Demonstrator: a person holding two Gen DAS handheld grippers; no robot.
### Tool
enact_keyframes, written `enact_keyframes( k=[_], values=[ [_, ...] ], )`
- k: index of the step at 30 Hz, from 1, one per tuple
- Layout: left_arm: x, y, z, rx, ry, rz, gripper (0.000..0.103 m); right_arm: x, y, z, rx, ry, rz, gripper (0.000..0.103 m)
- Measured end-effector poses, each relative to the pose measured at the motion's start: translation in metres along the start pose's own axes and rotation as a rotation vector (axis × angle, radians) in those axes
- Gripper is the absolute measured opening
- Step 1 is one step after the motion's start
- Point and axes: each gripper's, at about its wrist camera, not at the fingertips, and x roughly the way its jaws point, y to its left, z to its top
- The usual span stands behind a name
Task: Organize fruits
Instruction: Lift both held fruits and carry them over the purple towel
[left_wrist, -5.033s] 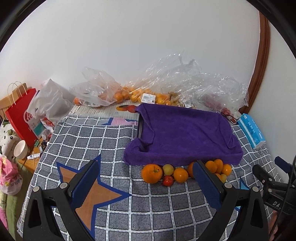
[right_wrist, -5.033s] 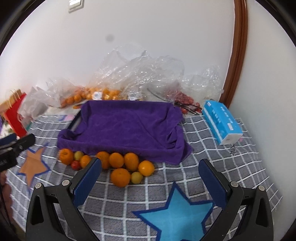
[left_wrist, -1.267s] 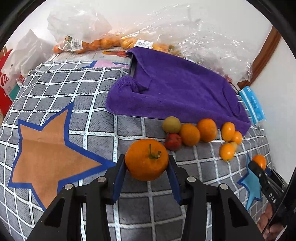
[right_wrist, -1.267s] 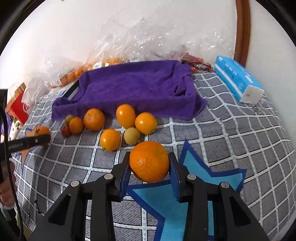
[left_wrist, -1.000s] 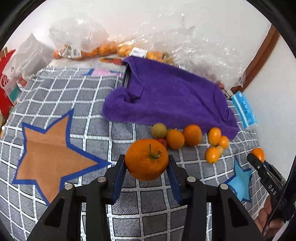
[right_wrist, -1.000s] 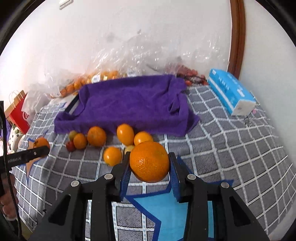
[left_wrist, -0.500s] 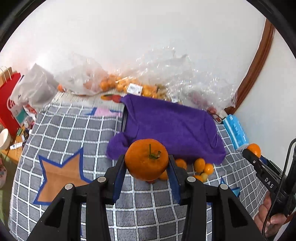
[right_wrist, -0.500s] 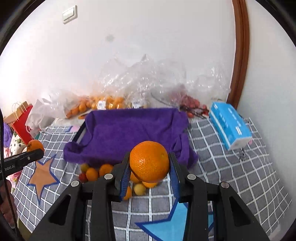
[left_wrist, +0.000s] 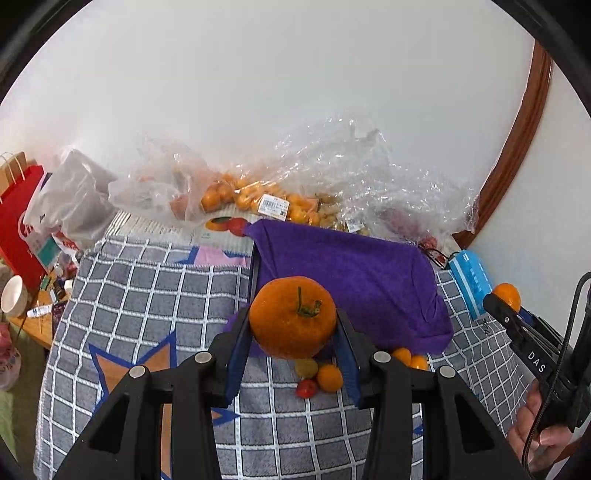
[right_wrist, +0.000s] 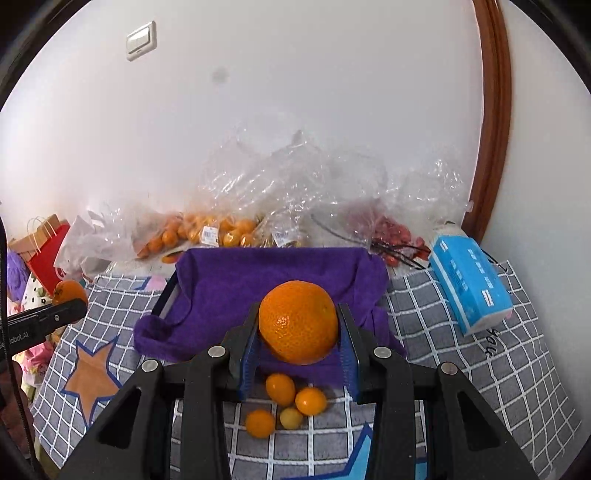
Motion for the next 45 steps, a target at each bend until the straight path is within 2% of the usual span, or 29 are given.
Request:
enact_keyframes(
  k=[31,45],
  values=[
    [0.045,0.006,0.064,-0.002,-0.034,0.001,0.041,0.058,-0.005,0.059,-0.013,-0.013,0.005,0.038],
    [0.100,0.002,0.080,-0.014,0.030,0.014,0.041,0.111,-0.010,0.063,-0.017,0.030,0.002,0.038]
  ],
)
